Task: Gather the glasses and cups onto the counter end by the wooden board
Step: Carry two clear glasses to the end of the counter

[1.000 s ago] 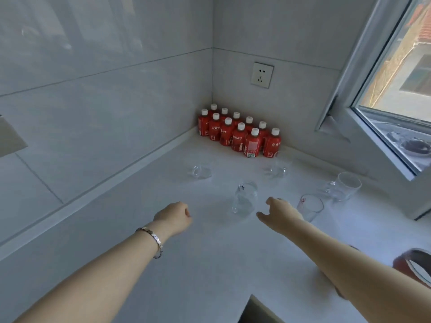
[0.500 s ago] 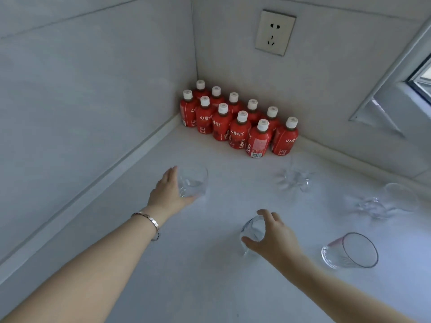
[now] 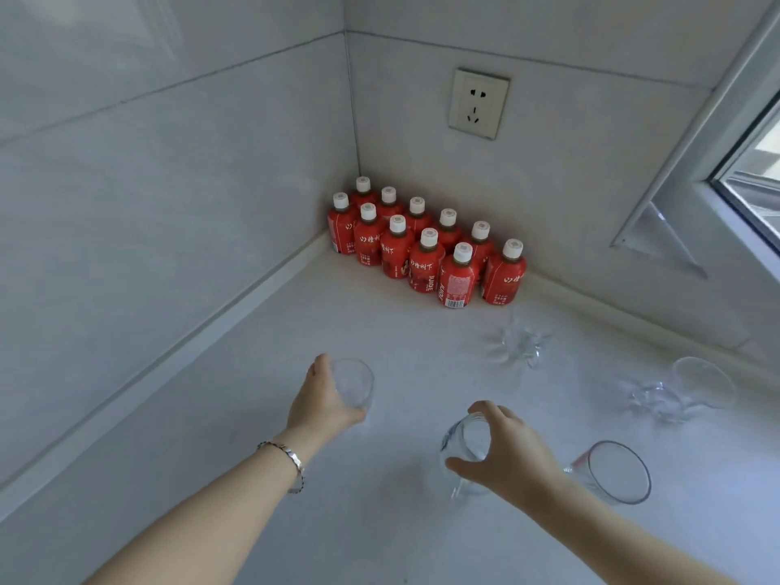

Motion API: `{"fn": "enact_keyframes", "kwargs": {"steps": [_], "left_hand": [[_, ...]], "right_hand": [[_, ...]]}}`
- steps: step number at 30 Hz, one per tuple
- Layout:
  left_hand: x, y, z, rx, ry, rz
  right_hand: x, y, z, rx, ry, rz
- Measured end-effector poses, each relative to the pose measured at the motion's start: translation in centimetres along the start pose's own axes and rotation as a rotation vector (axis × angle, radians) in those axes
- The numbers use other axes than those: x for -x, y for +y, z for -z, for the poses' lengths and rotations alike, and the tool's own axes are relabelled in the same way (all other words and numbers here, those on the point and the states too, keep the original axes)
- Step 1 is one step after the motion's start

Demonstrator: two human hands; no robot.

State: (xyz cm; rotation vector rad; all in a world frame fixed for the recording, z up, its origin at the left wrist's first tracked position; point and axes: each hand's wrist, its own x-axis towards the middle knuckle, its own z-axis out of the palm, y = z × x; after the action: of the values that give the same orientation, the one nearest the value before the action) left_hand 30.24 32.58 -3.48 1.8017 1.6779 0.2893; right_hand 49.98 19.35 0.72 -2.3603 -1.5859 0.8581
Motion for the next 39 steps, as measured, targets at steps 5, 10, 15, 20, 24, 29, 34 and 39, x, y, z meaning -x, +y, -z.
{"fn": "enact_keyframes", "kwargs": {"steps": [5, 10, 15, 20, 24, 29, 34, 39], "left_hand": [[9.6, 0.2, 0.0, 0.038, 0.020, 0.055], [20.6, -0.2, 0.7, 0.105, 0.117, 0.077], [32.5, -3.4, 1.4, 0.151, 0.284, 0.196], [44.0, -8.7, 3.3, 0.157, 0.400, 0.349], [51.5, -14.0, 5.5, 0.181, 0.528, 0.486], [59.9, -21.7, 9.7, 0.196, 0.636, 0.609], [67.3, -30.8, 15.1, 0.189, 0.701, 0.677], [72.1, -39.1, 19.5, 0.138, 0.713, 0.765]], "right_hand": [[4.2, 0.1, 1.4, 0.097, -0.027, 0.157], [9.4, 0.1, 0.5, 0.176, -0.069, 0.325], [15.7, -1.7, -2.5, 0.244, -0.166, 0.502], [23.0, -6.6, -6.5, 0.299, -0.243, 0.696], [28.8, -11.8, -10.5, 0.305, -0.294, 0.829], [35.7, -19.4, -16.6, 0.334, -0.328, 0.952], [41.9, -27.5, -23.9, 0.352, -0.353, 1.001], [45.8, -34.9, -30.1, 0.367, -0.372, 1.014]]}}
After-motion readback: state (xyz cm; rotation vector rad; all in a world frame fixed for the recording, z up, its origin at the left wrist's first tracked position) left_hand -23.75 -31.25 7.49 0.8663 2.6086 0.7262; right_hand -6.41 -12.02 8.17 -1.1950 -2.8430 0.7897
